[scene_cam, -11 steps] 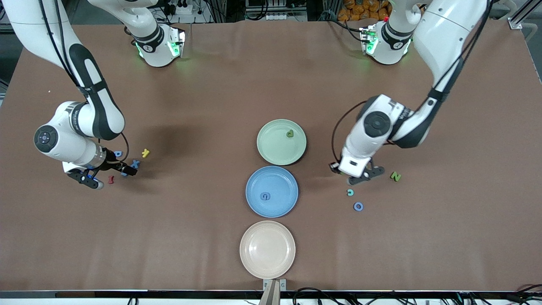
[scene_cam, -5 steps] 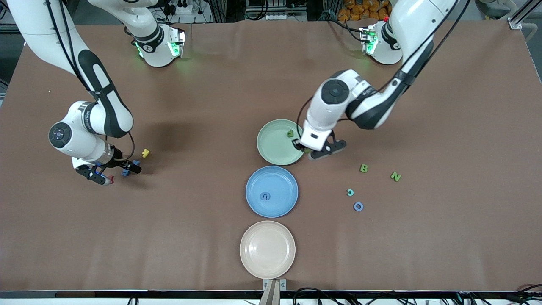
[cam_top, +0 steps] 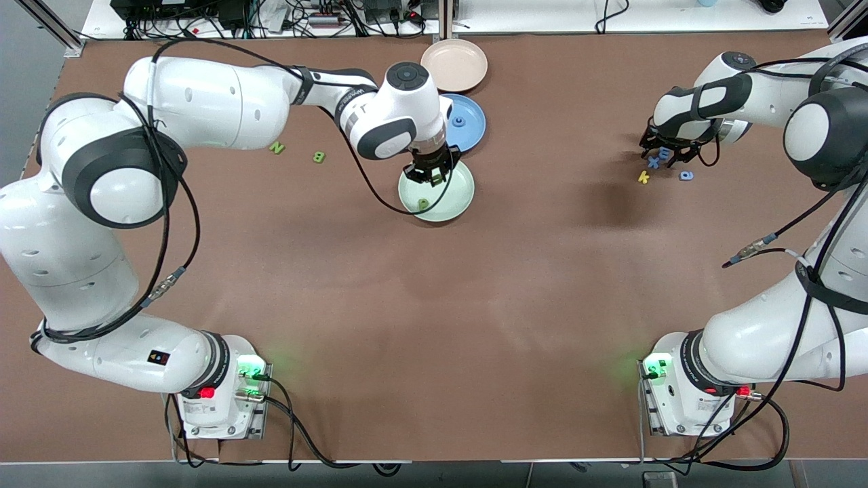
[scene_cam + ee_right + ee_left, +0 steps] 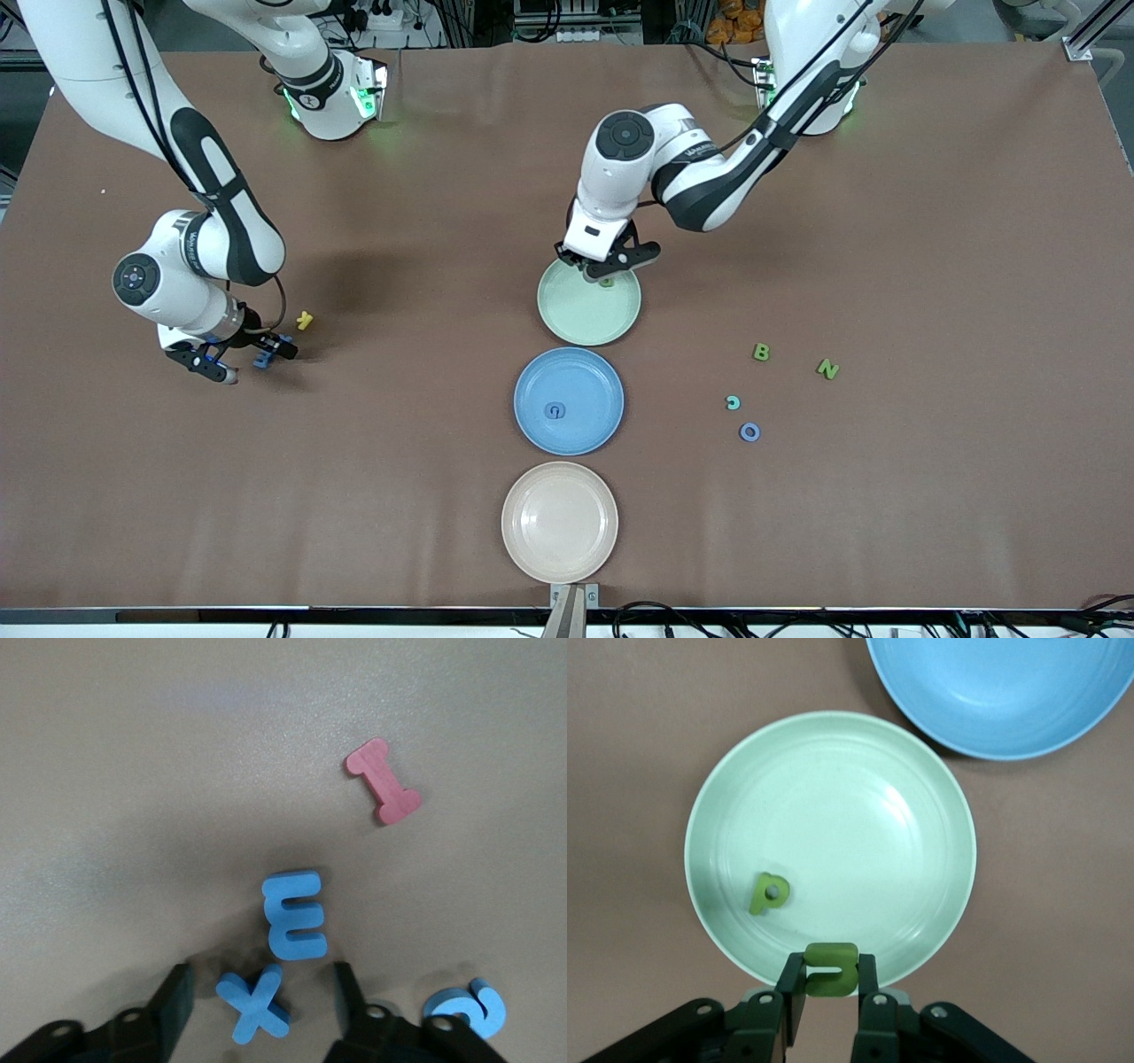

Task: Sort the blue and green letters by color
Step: 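Carry u to the green plate while the right gripper reaches blue a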

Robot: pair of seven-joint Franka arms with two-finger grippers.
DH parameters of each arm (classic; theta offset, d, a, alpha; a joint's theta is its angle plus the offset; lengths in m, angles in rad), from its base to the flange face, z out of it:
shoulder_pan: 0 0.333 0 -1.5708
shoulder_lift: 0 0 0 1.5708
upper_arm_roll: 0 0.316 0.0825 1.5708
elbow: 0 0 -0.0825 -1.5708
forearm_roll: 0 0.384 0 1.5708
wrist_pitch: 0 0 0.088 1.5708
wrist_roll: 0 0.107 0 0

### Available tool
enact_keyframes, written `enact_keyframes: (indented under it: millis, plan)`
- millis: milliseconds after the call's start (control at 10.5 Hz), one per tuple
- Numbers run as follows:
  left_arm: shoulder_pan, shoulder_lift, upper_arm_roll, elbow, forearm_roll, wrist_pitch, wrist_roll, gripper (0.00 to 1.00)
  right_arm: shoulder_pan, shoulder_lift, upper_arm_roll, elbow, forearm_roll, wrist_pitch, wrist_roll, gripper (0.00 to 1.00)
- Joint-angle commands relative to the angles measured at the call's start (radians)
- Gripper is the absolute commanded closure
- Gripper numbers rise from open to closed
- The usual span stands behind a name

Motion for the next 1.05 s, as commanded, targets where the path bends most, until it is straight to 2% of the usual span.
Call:
enact_keyframes:
  millis: [0,190,475,950]
  plan:
    - [-0.008,0.019,0.002,0.019,0.019,-0.009,-0.033,1.0,-0.005,-0.004,0.006,-0.016,-0.008,0.025,0.013,0.73]
    - [-0.017,0.026,0.002,0.024,0.02,-0.009,-0.04,1.0,-0.005,-0.004,0.006,-0.016,-0.003,0.021,0.015,0.84]
    - [-0.017,0.028,0.002,0.024,0.02,-0.009,-0.04,1.0,-0.004,-0.01,0.006,-0.008,0.001,0.01,0.012,0.89]
    - [-0.049,0.068,0.01,0.042,0.026,-0.009,-0.056,1.0,-0.005,-0.019,0.006,0.076,0.004,-0.102,0.013,0.9]
